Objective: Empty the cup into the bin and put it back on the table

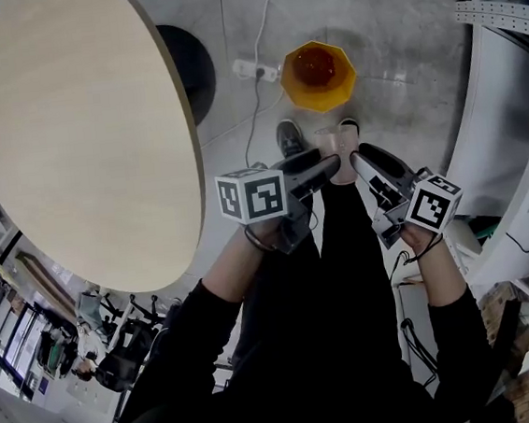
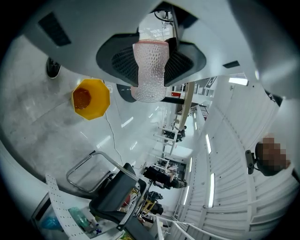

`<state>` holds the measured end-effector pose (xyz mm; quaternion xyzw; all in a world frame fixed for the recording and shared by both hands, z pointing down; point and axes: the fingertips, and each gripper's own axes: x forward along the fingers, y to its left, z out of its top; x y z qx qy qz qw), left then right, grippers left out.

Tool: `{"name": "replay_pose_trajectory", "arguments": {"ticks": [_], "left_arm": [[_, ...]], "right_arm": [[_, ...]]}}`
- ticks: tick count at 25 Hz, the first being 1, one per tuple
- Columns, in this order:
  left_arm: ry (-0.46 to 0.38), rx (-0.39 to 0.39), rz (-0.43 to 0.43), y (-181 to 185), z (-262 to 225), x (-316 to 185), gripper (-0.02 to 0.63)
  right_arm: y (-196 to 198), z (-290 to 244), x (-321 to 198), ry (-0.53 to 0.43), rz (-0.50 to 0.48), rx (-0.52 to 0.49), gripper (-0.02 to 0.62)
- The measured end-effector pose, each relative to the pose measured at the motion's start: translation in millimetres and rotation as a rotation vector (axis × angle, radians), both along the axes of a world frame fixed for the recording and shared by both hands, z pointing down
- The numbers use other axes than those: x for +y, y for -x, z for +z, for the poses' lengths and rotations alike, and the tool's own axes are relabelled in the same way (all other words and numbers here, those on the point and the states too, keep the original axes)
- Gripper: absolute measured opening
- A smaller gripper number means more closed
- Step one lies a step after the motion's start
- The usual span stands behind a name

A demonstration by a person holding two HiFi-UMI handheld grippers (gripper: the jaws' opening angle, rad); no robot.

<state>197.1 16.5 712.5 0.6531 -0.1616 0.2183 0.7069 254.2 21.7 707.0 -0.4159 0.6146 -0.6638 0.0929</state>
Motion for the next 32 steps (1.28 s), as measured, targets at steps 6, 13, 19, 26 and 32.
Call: {"name": "replay_pose_trajectory", "arguments": {"ticks": [6, 13, 19, 26, 32], "left_arm": [[0.072, 0.006, -0.037, 0, 23, 1, 0.233], [0.1, 0.003, -0.076, 4, 44, 6, 0.233], [0.077, 0.012, -0.046, 9, 42, 8, 0.233], [0.01, 0.019, 0.003, 4, 21, 4, 0.233], [-0.093, 0.042, 0.057, 1, -17, 0, 0.233]], "right_arm": [[0, 23, -1, 0.025, -0.015, 0.012, 0.181], [5, 44, 1, 0.028, -0.008, 0.005, 0.181], [10, 42, 4, 0.023, -0.014, 0.004, 0.18], [6, 21, 2, -0.024, -0.015, 0.019, 0.181], [3, -18, 1, -0.095, -0.025, 0.032, 0.179]]}}
